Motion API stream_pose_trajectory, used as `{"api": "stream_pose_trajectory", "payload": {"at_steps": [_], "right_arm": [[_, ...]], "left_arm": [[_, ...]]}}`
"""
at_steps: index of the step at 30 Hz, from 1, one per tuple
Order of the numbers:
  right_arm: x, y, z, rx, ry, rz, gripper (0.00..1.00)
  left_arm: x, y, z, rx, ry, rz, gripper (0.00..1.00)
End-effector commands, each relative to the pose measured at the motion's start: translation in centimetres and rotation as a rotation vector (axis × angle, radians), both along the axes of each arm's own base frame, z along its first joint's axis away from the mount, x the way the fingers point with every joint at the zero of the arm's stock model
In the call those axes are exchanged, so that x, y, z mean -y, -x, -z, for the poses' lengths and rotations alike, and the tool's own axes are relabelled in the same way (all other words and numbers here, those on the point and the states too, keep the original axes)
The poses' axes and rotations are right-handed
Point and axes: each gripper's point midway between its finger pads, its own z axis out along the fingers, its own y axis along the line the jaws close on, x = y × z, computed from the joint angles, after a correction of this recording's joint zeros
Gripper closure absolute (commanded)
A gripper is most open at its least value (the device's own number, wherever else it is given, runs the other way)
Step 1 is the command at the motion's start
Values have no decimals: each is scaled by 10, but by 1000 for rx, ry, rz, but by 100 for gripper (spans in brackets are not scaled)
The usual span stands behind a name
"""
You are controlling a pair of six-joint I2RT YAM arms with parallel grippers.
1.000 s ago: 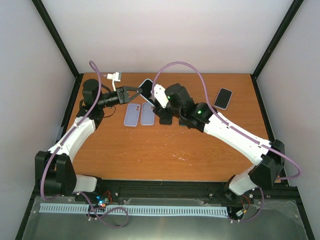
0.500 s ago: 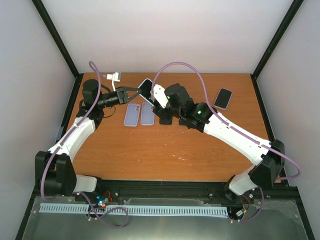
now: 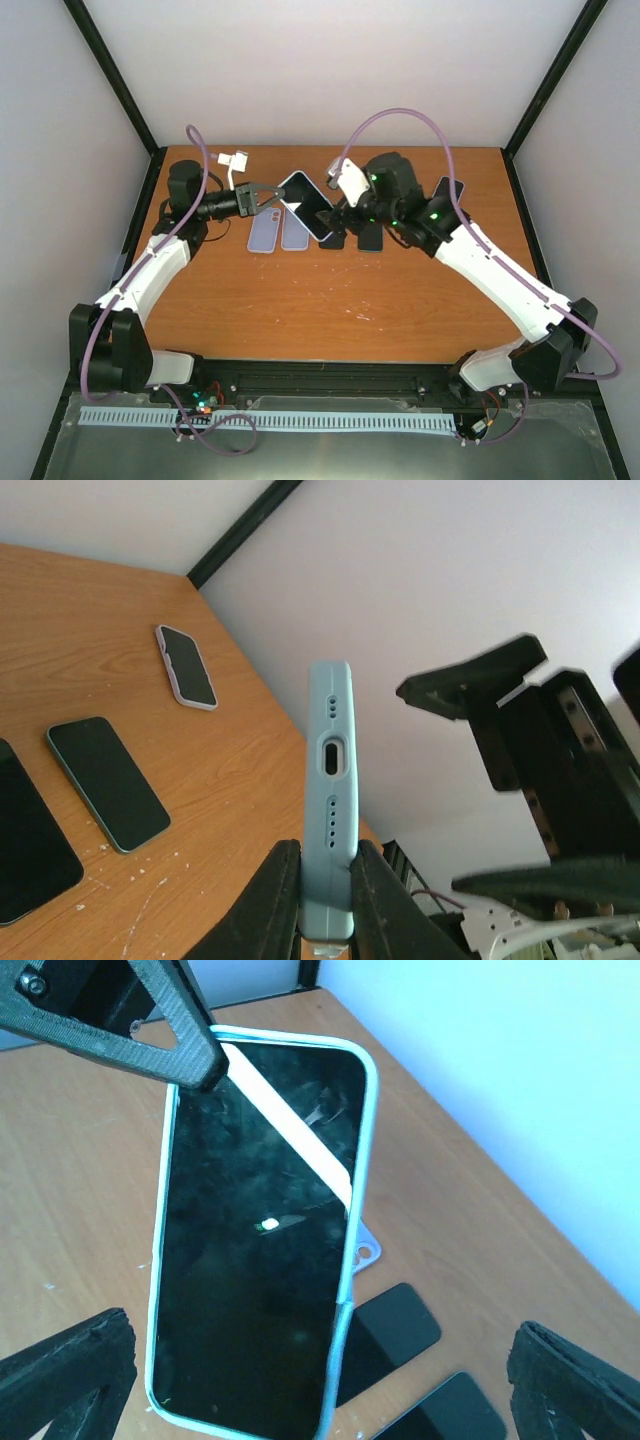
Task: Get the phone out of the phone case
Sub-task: Pick up the phone at the center of the board.
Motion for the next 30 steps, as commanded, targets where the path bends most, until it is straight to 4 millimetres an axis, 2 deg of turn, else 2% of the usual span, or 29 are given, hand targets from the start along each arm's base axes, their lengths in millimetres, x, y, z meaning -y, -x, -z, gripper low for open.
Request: {"api": "stream_pose_trajectory", "payload": {"at_steps": [1, 7, 13, 16, 20, 26, 30], "right_arm": [[10, 25, -7, -186, -123, -130, 0], [31, 35, -1, -401, -214, -201, 0], [24, 52, -8, -476, -214, -323, 1], [19, 64, -11, -531, -247, -394, 7], [14, 60, -4, -566, -237, -368, 16], [4, 71, 3, -555, -175, -403, 20], [-2, 77, 9, -573, -152, -425, 31]], "left_arm": [[5, 25, -35, 210, -18, 108, 100], [14, 42, -35, 275, -44, 245, 99], [25, 59, -36, 324, -41, 352, 99], [30, 66, -37, 333, -43, 384, 99], [38, 71, -36, 344, -58, 417, 99], [44, 77, -36, 344, -49, 460, 99], [50, 81, -36, 355, -58, 475, 100]]}}
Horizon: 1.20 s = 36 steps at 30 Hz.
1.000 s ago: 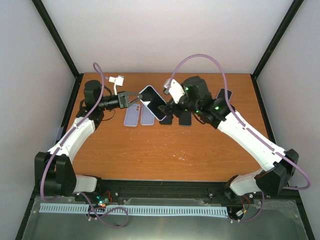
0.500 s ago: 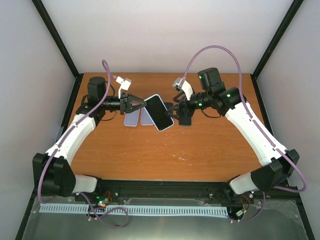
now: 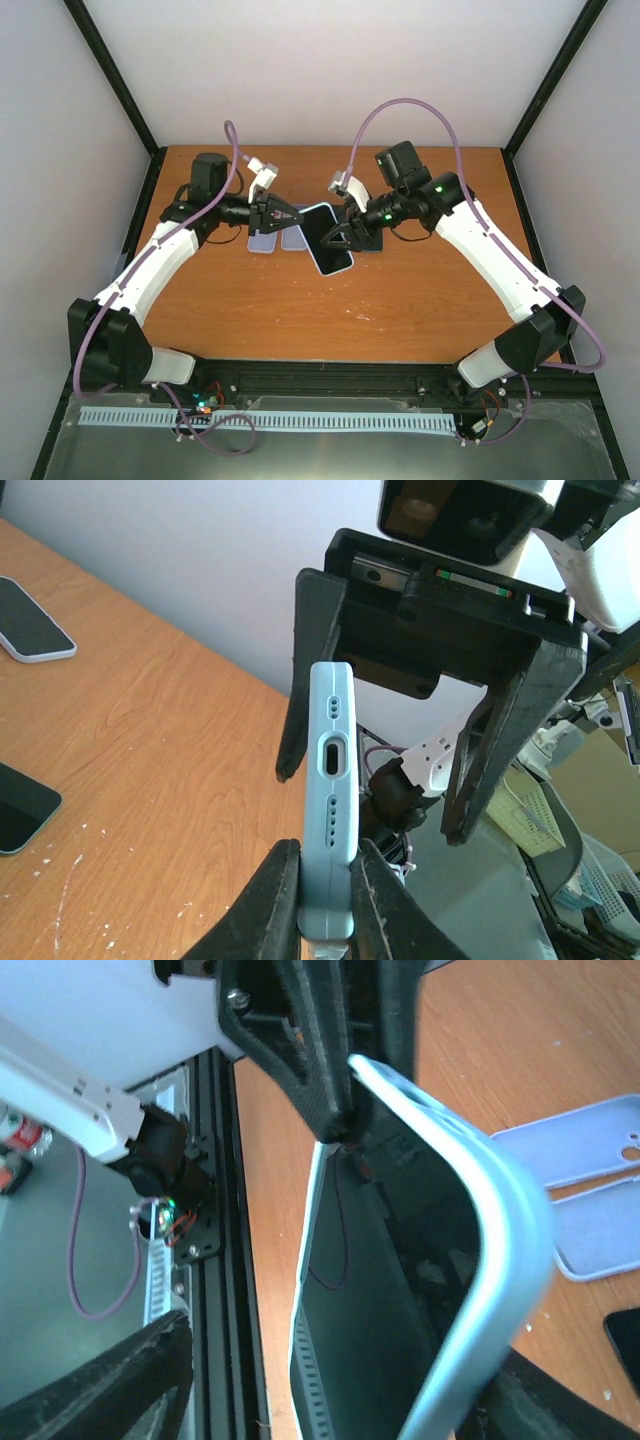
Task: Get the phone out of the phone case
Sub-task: Pick up the phone at the center of the board, then remove the phone case from the phone.
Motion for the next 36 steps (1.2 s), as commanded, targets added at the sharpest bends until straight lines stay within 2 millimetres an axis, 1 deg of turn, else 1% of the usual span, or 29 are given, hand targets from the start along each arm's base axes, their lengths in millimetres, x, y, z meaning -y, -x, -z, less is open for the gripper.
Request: {"api": "stream_pose_trajectory", "payload": {"at_steps": [1, 5, 6, 8, 11, 13, 15, 17, 20, 24, 27, 28, 30, 31, 33, 35, 36], "right_arm": [[-5, 8, -2, 4, 16, -36, 34], [-5, 10, -1, 2, 23, -44, 45], [-5, 11, 0, -3, 24, -46, 47], [-6, 12, 1, -14, 22, -54, 48], [-6, 14, 4, -29, 28, -57, 43], [-4, 11, 5, -38, 16, -36, 41], [0, 8, 0, -59, -35, -10, 40], [4, 3, -1, -93, -74, 17, 40], [9, 2, 2, -137, -101, 23, 41], [11, 4, 6, -139, -116, 30, 45], [17, 2, 6, -162, -144, 48, 50], [20, 0, 4, -170, -157, 57, 51], [25, -6, -2, -172, -188, 76, 57], [26, -8, -6, -172, -205, 82, 59], [25, -10, -16, -159, -247, 80, 65], [22, -11, -26, -156, -282, 70, 65], [22, -11, -30, -159, -292, 67, 64]], "left_arm": [[8, 10, -27, 109, 37, 72, 99], [8, 9, -27, 110, 33, 70, 99], [9, 8, -26, 108, 32, 69, 99], [9, 7, -26, 103, 32, 67, 99], [9, 7, -29, 85, 41, 71, 99], [10, 7, -31, 73, 49, 71, 100], [9, 4, -36, 65, 57, 63, 99], [5, 1, -41, 55, 66, 42, 99], [-3, -5, -55, 94, 100, -2, 99], [-16, -7, -64, 104, 139, -76, 99], [-24, -7, -67, 99, 164, -108, 99], [-26, -6, -69, 103, 172, -113, 99], [-27, -3, -72, 112, 188, -121, 99], [-27, -1, -69, 100, 197, -124, 99], [-29, 4, -70, 97, 223, -127, 99], [-30, 6, -70, 78, 243, -128, 99], [-30, 7, -70, 78, 249, -129, 99]]}}
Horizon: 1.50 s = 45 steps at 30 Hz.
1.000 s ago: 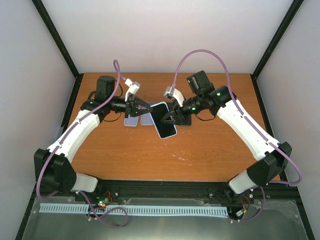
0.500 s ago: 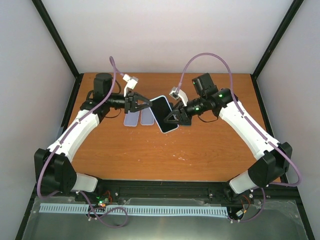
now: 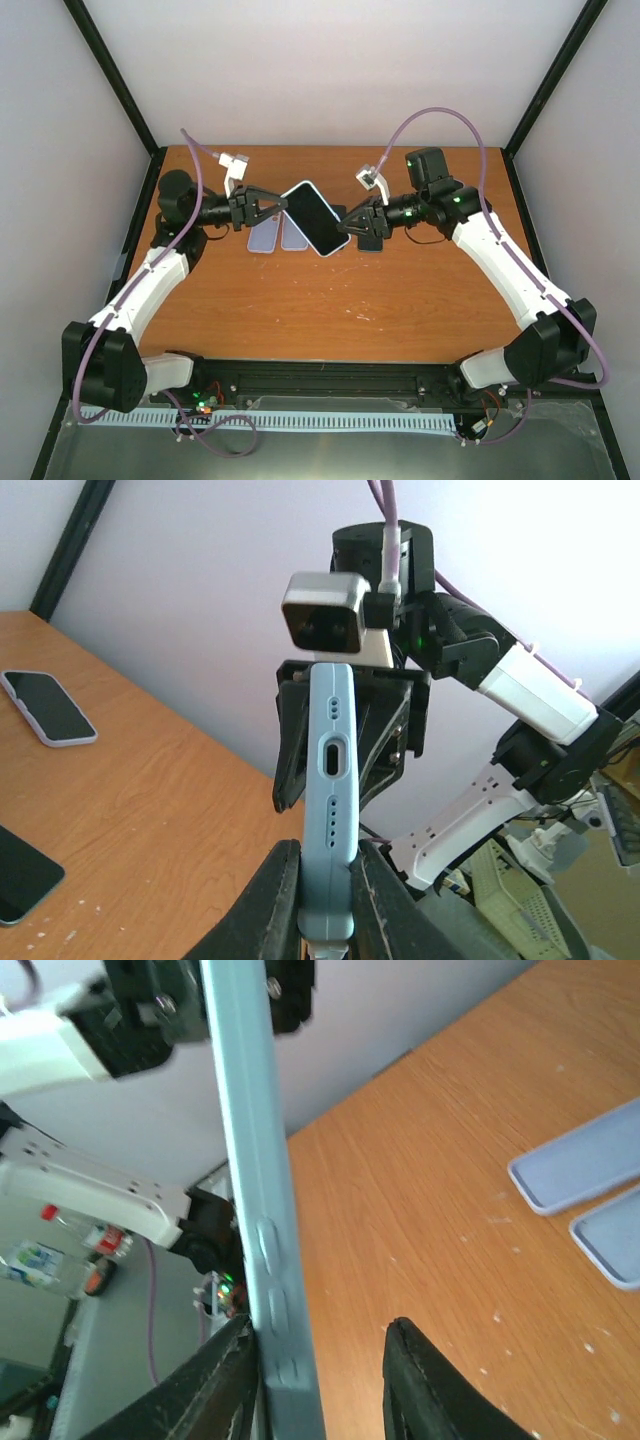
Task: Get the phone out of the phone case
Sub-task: Remove the phone case from the phone.
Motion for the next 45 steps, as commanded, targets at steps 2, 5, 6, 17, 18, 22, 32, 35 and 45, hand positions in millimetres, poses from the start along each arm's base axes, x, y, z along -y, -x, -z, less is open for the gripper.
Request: {"api": "stream_pose_trajectory", "payload": {"at_steps": [2, 5, 6, 17, 18, 22, 32, 35, 45], "right_arm": [[-6, 2, -38, 29, -125, -32, 58], [-9, -1, -35, 3, -120, -34, 48], [-10, 0, -33, -8, -117, -35, 46], [-14, 6, -25, 7, -78, -47, 80], [-13, 7, -24, 12, -69, -50, 87], [-7, 11, -17, 34, -21, -58, 97], [17, 28, 6, 210, 167, -132, 97], [25, 34, 14, 247, 227, -162, 97], [34, 53, 30, 318, 338, -280, 97]], "left_arm": [[-4, 15, -34, 97, 83, -1, 99], [-5, 12, -37, 96, 92, -15, 99], [-5, 12, -38, 95, 97, -18, 99], [-5, 9, -34, 78, 108, -28, 97], [-5, 9, -33, 81, 101, -26, 94], [-3, 10, -27, 108, 43, -5, 62], [0, 11, -9, 259, -161, 97, 20], [0, 11, -1, 290, -206, 126, 18], [24, 27, 25, 421, -386, 213, 18]]}}
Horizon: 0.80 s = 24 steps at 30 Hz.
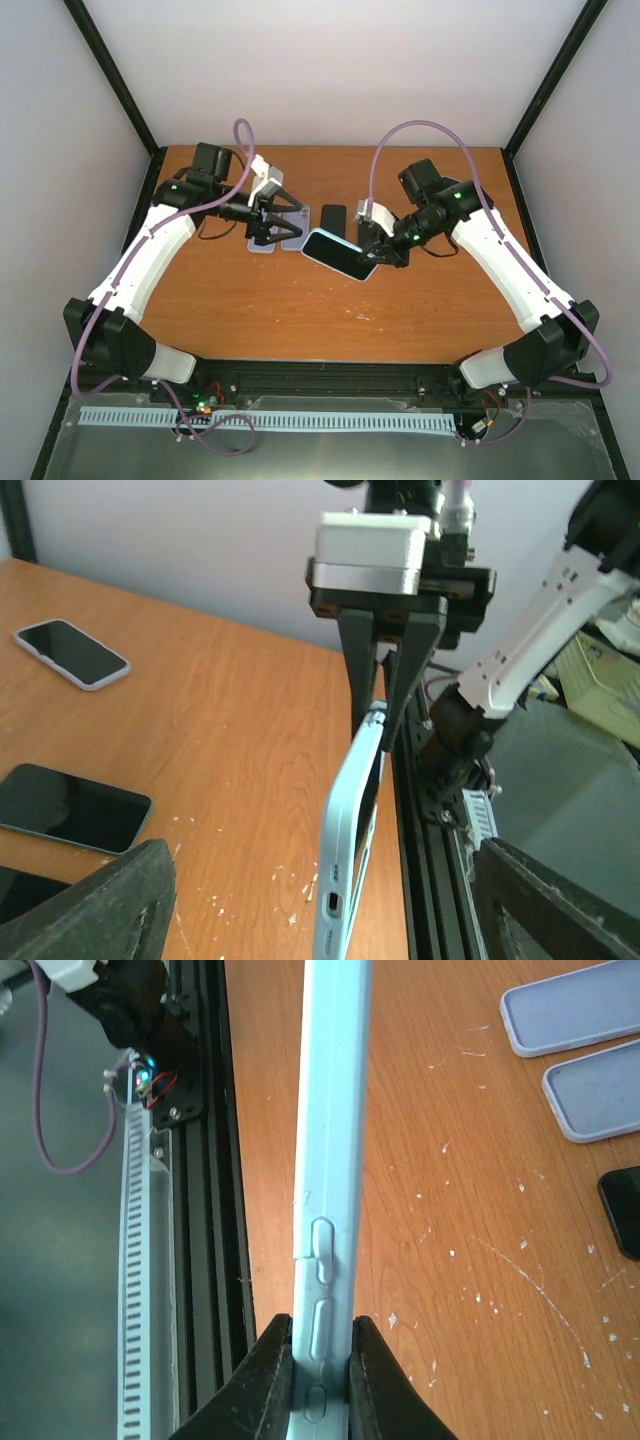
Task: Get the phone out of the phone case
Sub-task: Remove the phone case from the phone.
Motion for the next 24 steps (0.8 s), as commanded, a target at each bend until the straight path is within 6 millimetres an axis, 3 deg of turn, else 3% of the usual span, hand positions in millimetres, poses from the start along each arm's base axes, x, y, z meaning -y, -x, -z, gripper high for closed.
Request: {"api": "stream_pose_trajectory", "payload": {"at_steps": [1, 15, 24], "right_arm": [[-2, 13, -13, 108, 15, -107, 97], [-5, 19, -8, 116, 74, -138, 97], [-7, 17, -9, 115, 86, -145, 97]], "left_arm": [[6, 16, 3, 111, -71, 72, 19], [41, 44, 39, 159, -246, 208, 38], [49, 40, 41, 192, -263, 210, 91]]}}
